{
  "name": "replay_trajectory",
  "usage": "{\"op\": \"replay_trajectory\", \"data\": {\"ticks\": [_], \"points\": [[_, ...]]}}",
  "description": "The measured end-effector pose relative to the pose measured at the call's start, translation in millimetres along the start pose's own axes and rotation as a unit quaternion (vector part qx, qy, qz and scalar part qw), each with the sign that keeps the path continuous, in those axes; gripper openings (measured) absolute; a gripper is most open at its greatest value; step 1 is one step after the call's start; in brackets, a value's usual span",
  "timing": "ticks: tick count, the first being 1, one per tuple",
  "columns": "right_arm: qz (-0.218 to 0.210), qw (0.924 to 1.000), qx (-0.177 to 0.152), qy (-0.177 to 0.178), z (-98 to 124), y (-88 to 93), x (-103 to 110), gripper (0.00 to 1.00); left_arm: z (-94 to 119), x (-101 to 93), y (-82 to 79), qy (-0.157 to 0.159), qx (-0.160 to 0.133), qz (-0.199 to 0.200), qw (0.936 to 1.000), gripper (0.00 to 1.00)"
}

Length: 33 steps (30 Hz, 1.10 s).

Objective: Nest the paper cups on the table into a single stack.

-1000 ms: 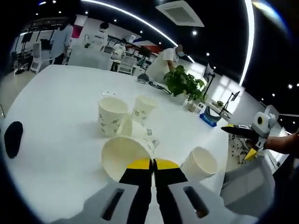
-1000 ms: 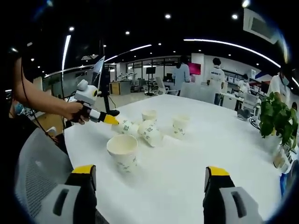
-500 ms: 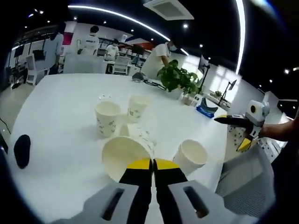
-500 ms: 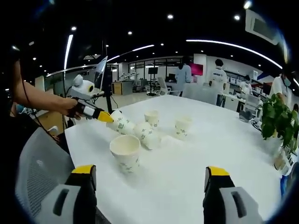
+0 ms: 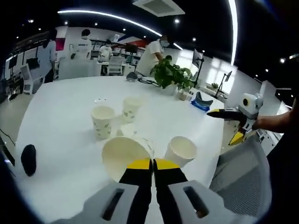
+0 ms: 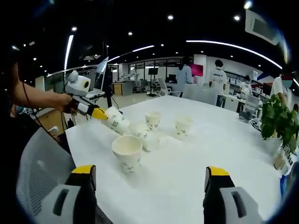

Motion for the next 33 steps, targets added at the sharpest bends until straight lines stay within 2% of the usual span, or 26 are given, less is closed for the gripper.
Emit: {"op": "replay_trajectory", "data": {"ticks": [4, 7, 16, 25, 33], "points": [[-0.001, 1.0000, 0.001, -0.003, 0, 1.4, 0, 0.99, 6, -5.4, -5.7, 0.004, 0.008, -0.013, 0.9999, 0.00], [-0.001, 1.0000, -0.001, -0.003, 0, -0.5, 0, 1.00, 13, -14.5, -17.8, 0.012, 0.007, -0.022, 0.9997, 0.00], [0.005, 1.0000, -0.005, -0.004, 0, -7.0, 0, 1.00, 22, -34.7, -37.1, 0.029, 0.020, -0.054, 0.9979, 0.00], [0.013, 0.9999, -0.006, -0.005, 3, -12.6, 0, 1.00, 27, -54.6, -43.9, 0.051, 0.041, -0.088, 0.9940, 0.00], [0.018, 0.9998, -0.008, -0.005, 6, -15.8, 2, 1.00, 26, -77.7, -42.9, 0.084, 0.071, -0.139, 0.9842, 0.00]]}}
Point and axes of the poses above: the point that each gripper's makers call its tool centre point, and the gripper's own axes: z roughly backward along the fingers, x roughly to its left, y roughly out of its underside, the point moved 2 cm from there along z, roughly backward along the fingers, and after that the axes turned 8 degrees about z, right-handed, at the moved point
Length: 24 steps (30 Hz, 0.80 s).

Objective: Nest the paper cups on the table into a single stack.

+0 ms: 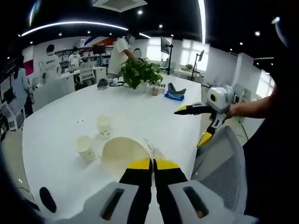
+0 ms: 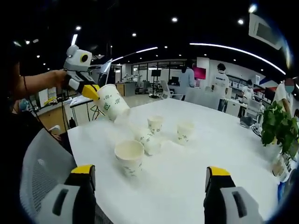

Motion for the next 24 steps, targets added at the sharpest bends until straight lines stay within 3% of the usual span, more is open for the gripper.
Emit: {"op": "replay_trajectory", "data": {"ticks": [9, 20, 24], "points": [[0.003, 1.0000, 0.000, -0.001, 1, 1.6, 2, 1.00, -10, -14.0, 4.1, 0.028, 0.036, -0.038, 0.9983, 0.00], [0.004, 1.0000, 0.004, -0.001, 1, 5.4, 5, 1.00, -28, -23.8, 6.3, 0.039, 0.072, -0.078, 0.9936, 0.00], [0.004, 1.0000, 0.003, -0.001, 1, 4.2, 6, 1.00, -38, -22.2, 14.3, 0.037, 0.095, -0.094, 0.9903, 0.00]]}}
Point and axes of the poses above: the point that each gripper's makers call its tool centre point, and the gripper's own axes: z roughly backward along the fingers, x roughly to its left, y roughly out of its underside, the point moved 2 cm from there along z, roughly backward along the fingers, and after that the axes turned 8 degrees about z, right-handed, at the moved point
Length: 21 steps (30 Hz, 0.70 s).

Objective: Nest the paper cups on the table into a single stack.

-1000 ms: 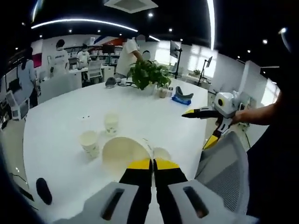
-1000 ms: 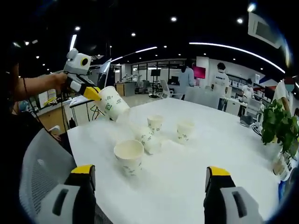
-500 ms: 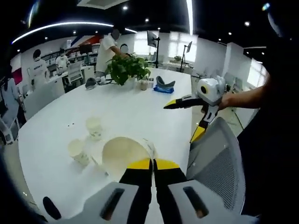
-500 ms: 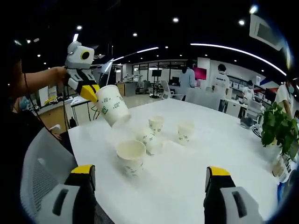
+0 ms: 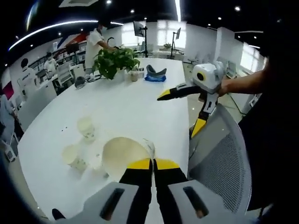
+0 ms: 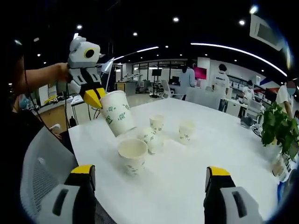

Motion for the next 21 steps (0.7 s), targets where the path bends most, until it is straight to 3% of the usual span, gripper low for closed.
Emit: {"op": "replay_trajectory", "data": {"ticks": [21], "points": [[-0.011, 0.9999, 0.002, 0.007, 1, 2.8, 3, 0.99, -39, 5.1, 12.9, 0.002, 0.076, -0.058, 0.9954, 0.00]]}}
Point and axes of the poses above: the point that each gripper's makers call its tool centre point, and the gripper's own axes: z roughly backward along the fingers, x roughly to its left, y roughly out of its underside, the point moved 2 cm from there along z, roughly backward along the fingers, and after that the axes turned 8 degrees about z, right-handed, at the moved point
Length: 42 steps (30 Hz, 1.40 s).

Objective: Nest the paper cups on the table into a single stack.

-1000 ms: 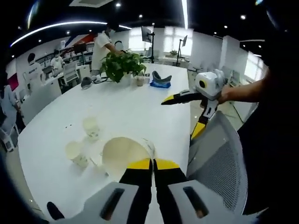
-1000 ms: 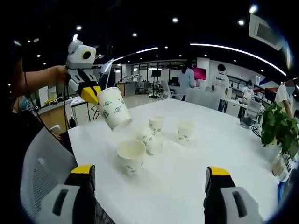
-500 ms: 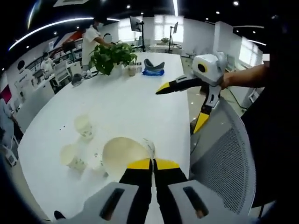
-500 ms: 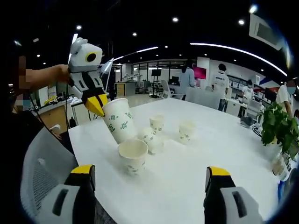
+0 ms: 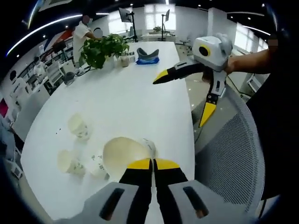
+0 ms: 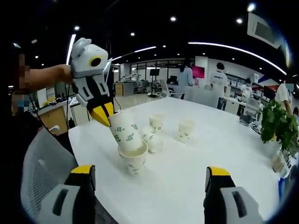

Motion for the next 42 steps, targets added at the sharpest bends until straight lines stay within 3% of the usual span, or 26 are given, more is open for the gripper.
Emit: {"op": "replay_trajectory", "data": {"ticks": [14, 42], "points": [[-0.006, 1.0000, 0.000, 0.002, 0, 1.9, -1, 0.99, -22, 1.6, 4.8, 0.000, 0.038, -0.026, 0.9989, 0.00], [-0.017, 0.9999, -0.001, 0.001, -3, 5.0, 2, 0.98, -54, 1.9, 16.6, 0.034, 0.061, -0.009, 0.9975, 0.00]]}}
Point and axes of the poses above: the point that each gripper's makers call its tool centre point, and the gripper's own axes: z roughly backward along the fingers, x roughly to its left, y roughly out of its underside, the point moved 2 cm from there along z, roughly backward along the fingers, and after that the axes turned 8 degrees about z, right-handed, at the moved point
